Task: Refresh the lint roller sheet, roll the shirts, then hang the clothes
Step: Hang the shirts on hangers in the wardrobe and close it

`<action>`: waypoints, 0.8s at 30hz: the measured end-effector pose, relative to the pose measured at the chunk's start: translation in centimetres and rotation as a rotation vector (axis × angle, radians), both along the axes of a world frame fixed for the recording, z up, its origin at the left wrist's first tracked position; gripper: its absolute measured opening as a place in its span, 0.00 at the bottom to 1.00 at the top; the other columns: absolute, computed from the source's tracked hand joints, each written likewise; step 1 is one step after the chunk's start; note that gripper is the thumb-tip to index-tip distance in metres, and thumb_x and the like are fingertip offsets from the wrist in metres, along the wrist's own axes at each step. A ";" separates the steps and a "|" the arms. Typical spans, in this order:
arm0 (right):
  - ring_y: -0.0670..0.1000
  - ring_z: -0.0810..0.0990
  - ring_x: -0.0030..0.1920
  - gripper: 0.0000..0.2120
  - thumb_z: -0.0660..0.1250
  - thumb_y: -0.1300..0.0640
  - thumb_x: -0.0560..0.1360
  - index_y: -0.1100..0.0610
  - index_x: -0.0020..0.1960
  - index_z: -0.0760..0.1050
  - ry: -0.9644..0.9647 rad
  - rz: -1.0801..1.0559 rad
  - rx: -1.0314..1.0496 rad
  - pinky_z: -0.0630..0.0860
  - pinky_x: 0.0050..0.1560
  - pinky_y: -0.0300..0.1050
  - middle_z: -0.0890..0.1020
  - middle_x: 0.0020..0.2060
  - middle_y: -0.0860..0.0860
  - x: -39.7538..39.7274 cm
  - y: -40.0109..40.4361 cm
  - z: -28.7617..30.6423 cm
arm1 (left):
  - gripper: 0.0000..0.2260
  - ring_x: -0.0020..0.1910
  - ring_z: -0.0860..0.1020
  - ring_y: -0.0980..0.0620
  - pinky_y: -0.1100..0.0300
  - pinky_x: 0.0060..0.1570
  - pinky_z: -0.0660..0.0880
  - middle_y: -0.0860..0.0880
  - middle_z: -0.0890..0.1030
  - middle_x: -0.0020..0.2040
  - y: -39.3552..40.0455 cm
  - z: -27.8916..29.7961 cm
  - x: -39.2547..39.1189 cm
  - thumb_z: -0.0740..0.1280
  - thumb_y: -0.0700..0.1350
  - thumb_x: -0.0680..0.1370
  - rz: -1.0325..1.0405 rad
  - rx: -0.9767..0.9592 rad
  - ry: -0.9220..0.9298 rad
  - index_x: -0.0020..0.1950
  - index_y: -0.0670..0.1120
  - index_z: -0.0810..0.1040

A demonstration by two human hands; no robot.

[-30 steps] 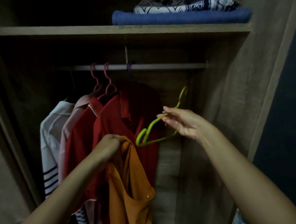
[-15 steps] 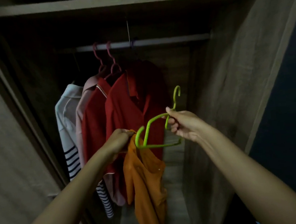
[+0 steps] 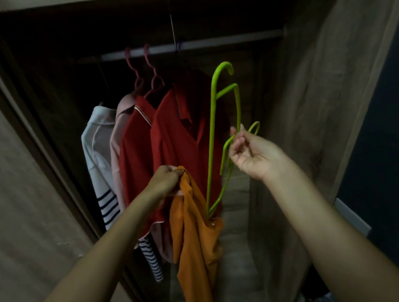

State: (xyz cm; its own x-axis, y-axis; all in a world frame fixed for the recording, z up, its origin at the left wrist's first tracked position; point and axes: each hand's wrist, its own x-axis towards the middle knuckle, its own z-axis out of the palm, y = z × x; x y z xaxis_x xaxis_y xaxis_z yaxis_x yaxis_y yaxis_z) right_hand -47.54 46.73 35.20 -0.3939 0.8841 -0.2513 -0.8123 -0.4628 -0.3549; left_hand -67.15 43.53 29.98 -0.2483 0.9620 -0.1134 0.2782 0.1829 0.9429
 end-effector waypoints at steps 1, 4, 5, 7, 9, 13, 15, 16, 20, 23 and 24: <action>0.43 0.71 0.17 0.08 0.63 0.59 0.79 0.62 0.44 0.75 0.011 -0.015 -0.006 0.70 0.20 0.32 0.78 0.25 0.53 -0.4 -0.2 -0.1 | 0.12 0.30 0.75 0.54 0.64 0.27 0.78 0.47 0.74 0.31 0.0 0.0 0.0 0.58 0.40 0.81 0.013 0.003 -0.001 0.38 0.45 0.72; 0.43 0.70 0.17 0.09 0.63 0.59 0.79 0.65 0.45 0.74 0.015 -0.021 -0.020 0.71 0.21 0.32 0.75 0.22 0.52 -1.3 -0.8 -0.6 | 0.12 0.27 0.77 0.56 0.61 0.29 0.80 0.46 0.75 0.31 -0.1 0.0 0.2 0.58 0.40 0.81 0.027 0.009 0.005 0.39 0.44 0.73; 0.43 0.70 0.18 0.10 0.63 0.58 0.79 0.65 0.45 0.74 0.021 -0.015 -0.022 0.71 0.21 0.32 0.75 0.21 0.51 -1.4 -1.0 -0.6 | 0.12 0.25 0.77 0.57 0.61 0.29 0.80 0.46 0.75 0.30 -0.2 0.0 0.3 0.57 0.40 0.81 0.026 0.007 0.016 0.39 0.43 0.74; 0.43 0.70 0.18 0.09 0.63 0.58 0.79 0.65 0.47 0.74 0.039 -0.013 -0.021 0.71 0.21 0.32 0.75 0.21 0.51 -1.5 -1.1 -0.4 | 0.11 0.24 0.77 0.57 0.61 0.28 0.80 0.45 0.75 0.31 -0.4 0.1 0.4 0.57 0.40 0.81 0.031 -0.004 0.045 0.41 0.42 0.74; 0.43 0.70 0.18 0.07 0.63 0.59 0.79 0.62 0.51 0.74 0.057 -0.022 -0.005 0.71 0.21 0.32 0.77 0.21 0.52 -1.7 -1.1 -0.3 | 0.11 0.24 0.76 0.56 0.60 0.28 0.80 0.44 0.75 0.31 -0.4 0.1 0.4 0.57 0.40 0.81 0.040 -0.021 0.064 0.42 0.41 0.75; 0.42 0.70 0.17 0.09 0.64 0.57 0.78 0.63 0.52 0.74 -0.065 -0.072 0.011 0.71 0.21 0.32 0.80 0.27 0.53 -3.3 -0.8 -2.9 | 0.11 0.24 0.76 0.57 0.63 0.24 0.76 0.45 0.77 0.32 -0.8 0.6 0.8 0.58 0.40 0.81 0.048 0.001 0.015 0.41 0.41 0.76; 0.41 0.70 0.17 0.09 0.64 0.57 0.78 0.63 0.52 0.73 -0.169 -0.107 -0.023 0.71 0.20 0.33 0.79 0.36 0.54 -4.1 -0.6 -5.7 | 0.14 0.22 0.75 0.59 0.65 0.23 0.75 0.49 0.76 0.26 -1.0 1.0 0.9 0.58 0.40 0.80 0.047 0.048 -0.017 0.36 0.43 0.74; 0.41 0.70 0.17 0.08 0.64 0.58 0.78 0.63 0.50 0.74 -0.223 -0.122 -0.043 0.71 0.20 0.33 0.79 0.38 0.55 -4.3 -0.5 -6.9 | 0.14 0.21 0.75 0.59 0.66 0.23 0.74 0.51 0.75 0.23 -1.1 1.2 0.8 0.59 0.40 0.80 0.049 0.070 -0.038 0.35 0.43 0.74; 0.43 0.70 0.21 0.11 0.63 0.58 0.79 0.61 0.39 0.72 -0.418 -0.214 0.000 0.71 0.22 0.34 0.75 0.31 0.54 -3.6 0.2 -9.8 | 0.09 0.22 0.73 0.57 0.67 0.22 0.72 0.50 0.74 0.24 -1.3 1.7 -0.2 0.62 0.40 0.79 0.077 0.081 -0.067 0.40 0.42 0.76; 0.45 0.70 0.24 0.12 0.62 0.57 0.80 0.61 0.39 0.72 -0.575 -0.274 0.105 0.71 0.26 0.36 0.74 0.29 0.54 -3.3 0.8 -10.1 | 0.08 0.23 0.75 0.56 0.64 0.25 0.75 0.44 0.75 0.31 -1.4 1.2 -1.3 0.64 0.42 0.78 0.114 0.033 -0.007 0.48 0.39 0.81; 0.45 0.71 0.25 0.13 0.62 0.56 0.80 0.61 0.39 0.73 -0.640 -0.285 0.142 0.71 0.28 0.38 0.74 0.29 0.54 -3.2 1.0 -10.2 | 0.08 0.24 0.76 0.54 0.62 0.27 0.77 0.43 0.76 0.32 -1.4 1.0 -1.8 0.64 0.41 0.77 0.133 0.030 0.034 0.47 0.38 0.81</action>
